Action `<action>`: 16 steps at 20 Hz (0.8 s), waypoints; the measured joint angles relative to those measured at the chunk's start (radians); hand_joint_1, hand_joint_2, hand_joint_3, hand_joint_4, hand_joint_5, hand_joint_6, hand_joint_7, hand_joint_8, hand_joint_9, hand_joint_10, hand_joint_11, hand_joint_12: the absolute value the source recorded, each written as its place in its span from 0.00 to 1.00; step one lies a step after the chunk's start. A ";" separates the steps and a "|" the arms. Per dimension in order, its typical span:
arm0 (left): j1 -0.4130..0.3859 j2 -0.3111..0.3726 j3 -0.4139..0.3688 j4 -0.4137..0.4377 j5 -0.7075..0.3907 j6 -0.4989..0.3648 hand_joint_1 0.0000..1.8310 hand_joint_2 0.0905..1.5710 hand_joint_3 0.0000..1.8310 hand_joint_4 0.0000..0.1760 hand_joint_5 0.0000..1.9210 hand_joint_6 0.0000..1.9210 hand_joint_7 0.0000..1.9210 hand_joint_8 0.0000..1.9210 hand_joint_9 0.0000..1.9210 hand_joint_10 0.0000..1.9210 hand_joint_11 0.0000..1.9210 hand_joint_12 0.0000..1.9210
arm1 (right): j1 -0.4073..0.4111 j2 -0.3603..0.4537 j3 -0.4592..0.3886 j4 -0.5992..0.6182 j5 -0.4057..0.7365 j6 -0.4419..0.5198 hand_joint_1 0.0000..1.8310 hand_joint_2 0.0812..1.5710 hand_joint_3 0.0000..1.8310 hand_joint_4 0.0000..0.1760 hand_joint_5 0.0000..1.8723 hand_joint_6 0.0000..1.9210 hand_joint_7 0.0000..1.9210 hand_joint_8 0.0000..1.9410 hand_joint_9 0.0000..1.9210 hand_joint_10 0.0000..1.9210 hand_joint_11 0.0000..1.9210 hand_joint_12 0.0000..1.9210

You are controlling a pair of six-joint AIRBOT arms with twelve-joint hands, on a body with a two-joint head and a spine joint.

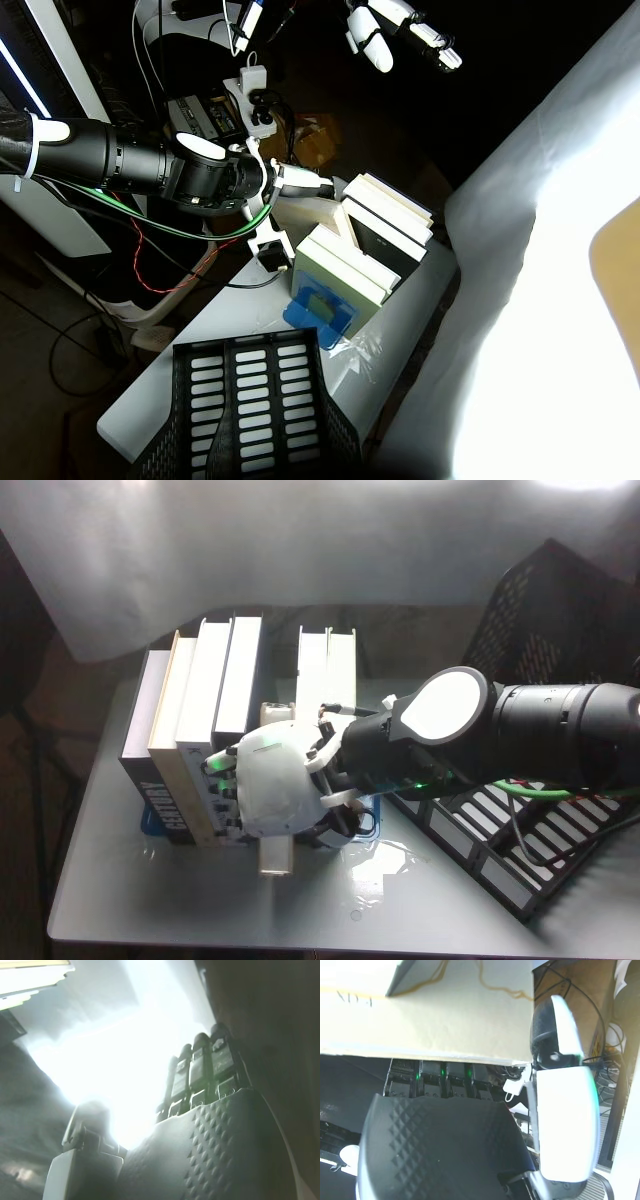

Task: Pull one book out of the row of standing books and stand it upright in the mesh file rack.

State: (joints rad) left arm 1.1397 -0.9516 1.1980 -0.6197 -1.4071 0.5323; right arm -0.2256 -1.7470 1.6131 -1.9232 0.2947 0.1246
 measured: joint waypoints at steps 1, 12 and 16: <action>0.000 0.000 0.000 0.001 0.000 0.000 0.05 0.93 0.00 0.02 0.00 0.00 0.00 0.00 0.00 0.00 0.00 0.00 | -0.003 -0.003 0.003 -0.004 0.004 -0.005 0.68 0.77 0.00 0.00 0.51 0.45 0.47 0.74 0.51 0.87 0.42 1.00; 0.006 0.000 0.000 -0.002 -0.002 0.000 0.07 0.93 0.00 0.00 0.00 0.00 0.00 0.00 0.00 0.00 0.00 0.00 | -0.003 -0.012 0.020 -0.021 0.035 0.033 0.74 0.72 0.00 0.00 0.50 0.62 0.52 0.46 0.38 0.70 0.23 0.94; 0.010 0.000 -0.001 -0.006 -0.007 0.000 0.07 0.93 0.00 0.00 0.01 0.00 0.00 0.00 0.00 0.00 0.00 0.00 | -0.001 -0.012 0.021 -0.053 0.048 0.066 0.74 0.71 0.00 0.00 0.52 0.58 0.52 0.49 0.38 0.71 0.22 0.96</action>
State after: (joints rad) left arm 1.1500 -0.9516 1.1973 -0.6254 -1.4139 0.5323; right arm -0.2268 -1.7588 1.6337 -1.9762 0.3424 0.1909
